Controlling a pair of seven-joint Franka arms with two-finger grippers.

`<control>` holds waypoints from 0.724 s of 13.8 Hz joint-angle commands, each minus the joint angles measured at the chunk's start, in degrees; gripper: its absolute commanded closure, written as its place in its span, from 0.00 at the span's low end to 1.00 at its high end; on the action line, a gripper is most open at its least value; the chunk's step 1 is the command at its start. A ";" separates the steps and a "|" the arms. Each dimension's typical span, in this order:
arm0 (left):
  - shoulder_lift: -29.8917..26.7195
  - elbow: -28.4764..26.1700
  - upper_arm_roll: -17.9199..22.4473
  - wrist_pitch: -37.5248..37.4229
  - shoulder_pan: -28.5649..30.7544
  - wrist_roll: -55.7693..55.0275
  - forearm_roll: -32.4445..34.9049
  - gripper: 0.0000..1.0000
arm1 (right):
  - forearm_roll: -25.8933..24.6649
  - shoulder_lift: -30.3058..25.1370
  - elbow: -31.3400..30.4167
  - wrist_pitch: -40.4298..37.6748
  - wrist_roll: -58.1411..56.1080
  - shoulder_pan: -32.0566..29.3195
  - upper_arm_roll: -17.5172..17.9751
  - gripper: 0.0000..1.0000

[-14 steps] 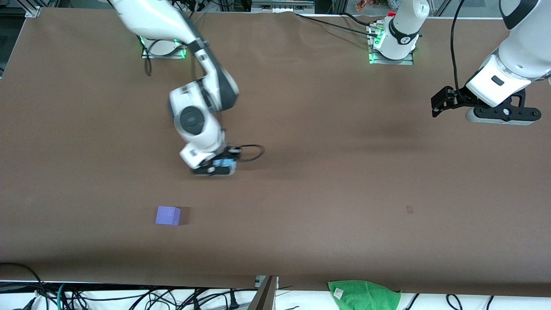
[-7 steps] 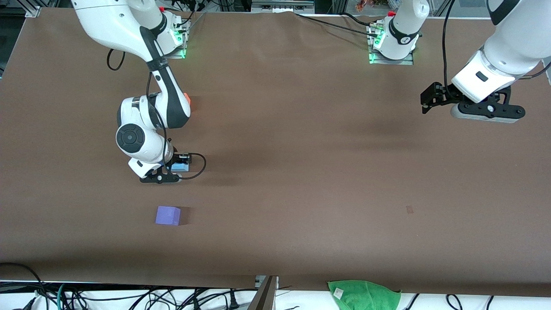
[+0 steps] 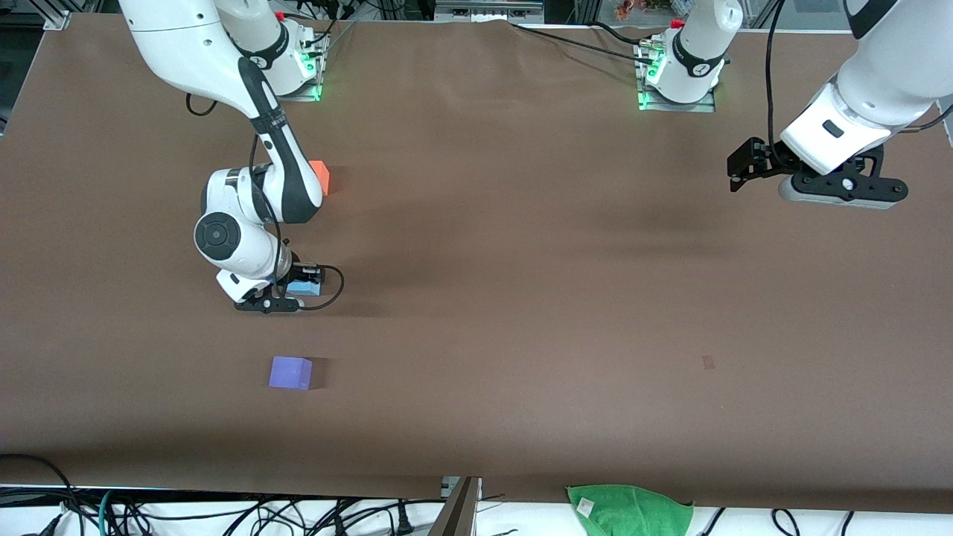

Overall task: Place blue block between orange and purple blocks
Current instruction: 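Carry the cube with the right gripper toward the orange and purple cubes, then lower the cube between the orange and purple cubes, open the right gripper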

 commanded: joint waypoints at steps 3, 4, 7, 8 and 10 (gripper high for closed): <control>0.53 2.00 -0.07 -1.88 -0.12 -0.61 1.37 0.00 | 1.62 -1.34 -0.25 -0.19 -1.02 -0.32 0.33 0.00; 0.53 2.00 -0.07 -1.88 -0.12 -0.61 1.37 0.00 | 1.62 -3.17 0.36 -2.02 -0.76 -0.32 0.33 0.00; 0.53 2.00 -0.33 -1.88 -0.20 -0.61 1.37 0.00 | 1.62 -10.37 2.03 -9.66 2.66 -0.32 0.24 0.00; 0.53 2.09 -0.42 -1.88 -0.20 -0.61 1.37 0.00 | 1.71 -12.84 3.17 -13.34 2.84 -0.32 -0.02 0.00; 0.44 2.00 -0.42 -1.96 -0.20 -0.61 1.37 0.00 | 1.10 -16.36 8.51 -22.82 2.41 -0.32 -2.47 0.00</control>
